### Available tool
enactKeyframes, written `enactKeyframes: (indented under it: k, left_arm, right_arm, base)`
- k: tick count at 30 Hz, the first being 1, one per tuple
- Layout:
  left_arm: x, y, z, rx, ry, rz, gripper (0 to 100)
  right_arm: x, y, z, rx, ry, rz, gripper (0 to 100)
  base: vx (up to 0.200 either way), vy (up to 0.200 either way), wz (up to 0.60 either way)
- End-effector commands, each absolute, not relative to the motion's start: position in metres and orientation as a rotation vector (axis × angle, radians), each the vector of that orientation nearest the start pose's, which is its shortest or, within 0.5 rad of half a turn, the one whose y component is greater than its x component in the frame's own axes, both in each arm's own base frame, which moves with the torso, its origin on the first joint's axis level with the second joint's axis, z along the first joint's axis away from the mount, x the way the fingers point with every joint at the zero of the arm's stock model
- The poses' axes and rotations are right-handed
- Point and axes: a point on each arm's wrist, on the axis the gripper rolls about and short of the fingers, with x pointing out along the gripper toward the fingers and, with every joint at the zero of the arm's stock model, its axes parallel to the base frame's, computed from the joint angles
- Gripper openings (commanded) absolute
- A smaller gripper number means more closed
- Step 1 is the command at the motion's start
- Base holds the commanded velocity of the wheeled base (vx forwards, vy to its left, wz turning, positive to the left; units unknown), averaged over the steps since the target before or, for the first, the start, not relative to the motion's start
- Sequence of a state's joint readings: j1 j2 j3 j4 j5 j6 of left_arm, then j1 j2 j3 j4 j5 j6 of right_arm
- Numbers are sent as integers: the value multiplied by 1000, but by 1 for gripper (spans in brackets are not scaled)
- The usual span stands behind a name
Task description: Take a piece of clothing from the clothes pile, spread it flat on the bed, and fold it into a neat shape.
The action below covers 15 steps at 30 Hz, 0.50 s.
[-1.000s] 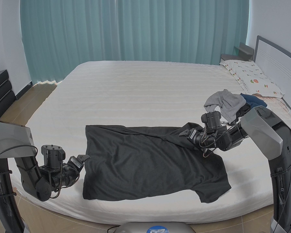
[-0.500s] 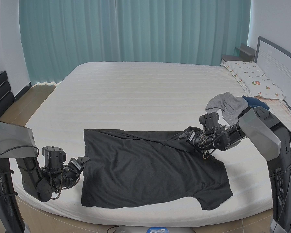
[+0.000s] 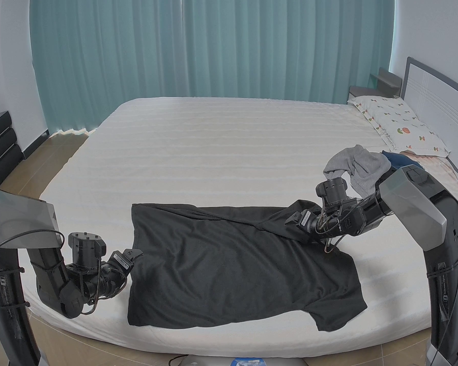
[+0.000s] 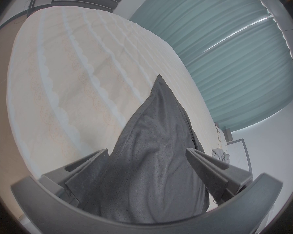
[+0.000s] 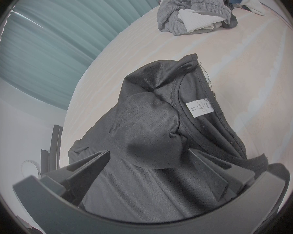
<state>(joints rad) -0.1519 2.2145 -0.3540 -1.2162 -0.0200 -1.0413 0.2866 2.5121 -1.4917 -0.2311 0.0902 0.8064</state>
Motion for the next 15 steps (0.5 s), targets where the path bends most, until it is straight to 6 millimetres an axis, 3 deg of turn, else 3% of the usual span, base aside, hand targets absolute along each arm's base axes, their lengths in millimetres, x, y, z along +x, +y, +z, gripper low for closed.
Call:
enactKeyframes:
  k: [1,4,5,12,15]
  left_arm:
    - [281,-43,-12,-959,672,188,100]
    - [281,-43,-12,-958,673,187,100]
    - [281,-43,-12,-958,673,187,100]
    - [281,-43,-13,-959,674,188,100]
    - [281,-43,-13,-959,674,188,100]
  right_arm:
    - [451,137,-6,672,888,22,100]
    - [452,138,-8,663,912,13,100]
    - [454,138,-8,658,912,13,0]
    - [464,142,-16,637,890,4,0]
    - [474,141,-4,649,839,17,0]
  base:
    - [0,0,0]
    - [0,0,0]
    - [0,0,0]
    - [0,0,0]
    - [0,0,0]
